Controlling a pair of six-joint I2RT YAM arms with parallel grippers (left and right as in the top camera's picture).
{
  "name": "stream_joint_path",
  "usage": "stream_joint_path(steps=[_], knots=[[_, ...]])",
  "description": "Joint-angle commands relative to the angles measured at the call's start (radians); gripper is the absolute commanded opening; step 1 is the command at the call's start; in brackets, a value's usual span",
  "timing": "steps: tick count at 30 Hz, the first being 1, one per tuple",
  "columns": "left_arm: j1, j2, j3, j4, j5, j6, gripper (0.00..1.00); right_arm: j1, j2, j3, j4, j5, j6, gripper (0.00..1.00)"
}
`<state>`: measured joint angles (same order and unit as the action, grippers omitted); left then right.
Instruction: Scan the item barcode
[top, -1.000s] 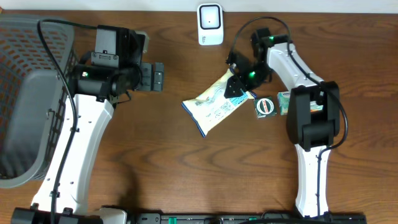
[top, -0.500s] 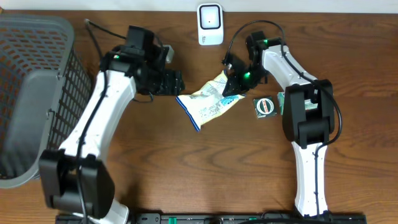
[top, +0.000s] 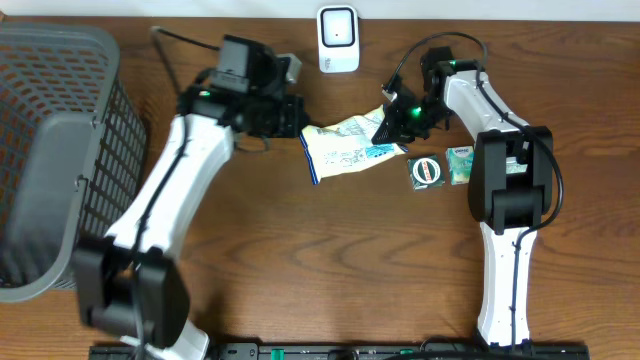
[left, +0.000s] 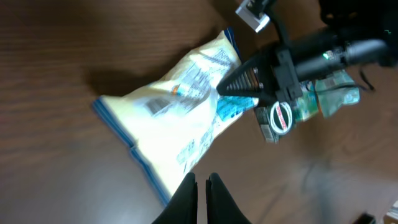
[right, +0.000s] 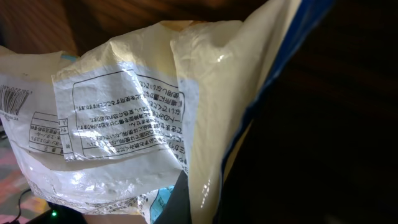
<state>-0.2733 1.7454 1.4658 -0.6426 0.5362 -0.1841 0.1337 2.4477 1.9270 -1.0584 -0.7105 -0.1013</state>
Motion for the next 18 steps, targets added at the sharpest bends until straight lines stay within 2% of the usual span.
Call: stream_joint_path(steps=[1,4,12,14,15,18], knots=[[-0.019,0.12,0.008,0.064,0.015,-0.084,0.08,0.018,0.032,-0.005,-0.004,0.023,0.027,0.01],[-0.047,0.177,0.008,0.114,0.034,-0.141,0.08,0.021,0.032,-0.005,-0.004,0.023,0.027,0.01],[-0.097,0.279,0.008,0.116,-0.009,-0.202,0.07,0.025,0.032,-0.005,-0.008,0.023,0.027,0.03],[-0.097,0.316,0.008,0.113,-0.009,-0.228,0.07,0.025,0.032,-0.005,-0.013,0.023,0.027,0.19],[-0.097,0.345,0.008,0.109,-0.009,-0.245,0.07,0.025,0.032,-0.005,-0.018,0.023,0.026,0.35],[-0.097,0.388,0.008,0.111,-0.009,-0.263,0.07,0.023,0.032,-0.005,-0.029,0.02,0.026,0.46]])
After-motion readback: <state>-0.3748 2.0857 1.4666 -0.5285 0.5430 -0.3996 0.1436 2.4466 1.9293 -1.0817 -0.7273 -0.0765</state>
